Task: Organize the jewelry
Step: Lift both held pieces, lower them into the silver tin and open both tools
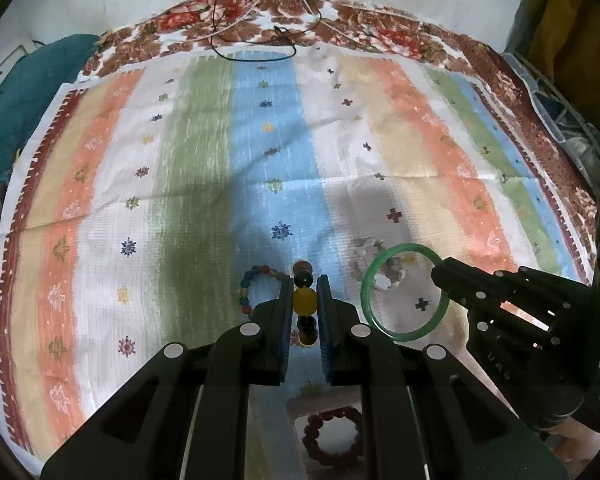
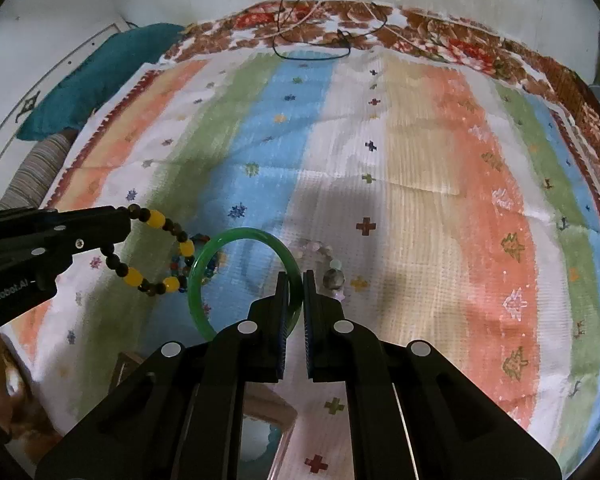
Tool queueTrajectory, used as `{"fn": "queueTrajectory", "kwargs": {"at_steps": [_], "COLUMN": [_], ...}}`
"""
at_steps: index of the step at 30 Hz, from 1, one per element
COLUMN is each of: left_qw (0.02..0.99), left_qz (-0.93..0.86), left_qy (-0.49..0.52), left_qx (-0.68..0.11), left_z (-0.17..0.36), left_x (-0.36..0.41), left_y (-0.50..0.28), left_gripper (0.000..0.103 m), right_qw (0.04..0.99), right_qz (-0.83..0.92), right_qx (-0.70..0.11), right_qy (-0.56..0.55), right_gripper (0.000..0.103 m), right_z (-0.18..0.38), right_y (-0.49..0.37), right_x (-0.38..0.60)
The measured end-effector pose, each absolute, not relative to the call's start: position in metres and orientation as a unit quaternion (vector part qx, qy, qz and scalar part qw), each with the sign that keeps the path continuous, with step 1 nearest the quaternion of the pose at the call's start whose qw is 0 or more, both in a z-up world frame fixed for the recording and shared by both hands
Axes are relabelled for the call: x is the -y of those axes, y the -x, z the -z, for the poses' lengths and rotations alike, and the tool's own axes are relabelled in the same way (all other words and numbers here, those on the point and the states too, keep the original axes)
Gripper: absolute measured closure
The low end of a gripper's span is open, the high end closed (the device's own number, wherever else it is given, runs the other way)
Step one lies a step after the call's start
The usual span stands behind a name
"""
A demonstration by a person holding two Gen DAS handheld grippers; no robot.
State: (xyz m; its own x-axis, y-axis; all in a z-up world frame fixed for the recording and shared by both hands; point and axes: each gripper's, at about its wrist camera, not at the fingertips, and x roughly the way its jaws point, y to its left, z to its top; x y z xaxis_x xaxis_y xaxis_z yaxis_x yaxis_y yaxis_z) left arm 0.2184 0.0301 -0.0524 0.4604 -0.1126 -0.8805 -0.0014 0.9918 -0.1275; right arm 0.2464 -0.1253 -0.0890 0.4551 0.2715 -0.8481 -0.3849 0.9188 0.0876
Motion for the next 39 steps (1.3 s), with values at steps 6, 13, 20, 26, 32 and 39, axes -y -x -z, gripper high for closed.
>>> {"fn": "queueTrajectory", "kwargs": {"at_steps": [6, 13, 20, 26, 32, 39], "left_qw": [0.857, 0.862, 0.867, 0.873, 0.878, 0.883], "left_qz": [0.032, 0.036, 0.04, 0.05, 0.062, 0.072], "left_qy": [0.06, 0.068, 0.072, 0.074, 0.074, 0.072], "left_qx": [-0.51, -0.501, -0.492, -0.48, -0.468, -0.457], "left_z": [0.045, 0.036, 0.028, 0.018, 0.009, 0.001], "left_x": [-0.03, -0.033, -0.035, -0.033, -0.027, -0.023], "left_y": [-0.212, -0.203, -0.191, -0.179, -0.164, -0.147], "left_gripper": [0.092, 0.092, 0.092, 0.092, 0.092, 0.092], "right_qw": [0.854, 0.857, 0.861, 0.863, 0.865, 0.866], "right_qz": [-0.195, -0.201, -0.202, -0.207, -0.214, -0.218], "right_qx": [-0.479, -0.472, -0.466, -0.459, -0.453, -0.449], "right_qy": [0.052, 0.044, 0.038, 0.035, 0.035, 0.033], "right_gripper": [0.095, 0.095, 0.095, 0.095, 0.095, 0.095], "right_z": [0.083, 0.076, 0.071, 0.064, 0.06, 0.056], "right_y": [-0.239, -0.231, -0.222, -0.212, -0.199, -0.188], "right_x": [0.129, 0.133, 0.138, 0.141, 0.142, 0.144]}}
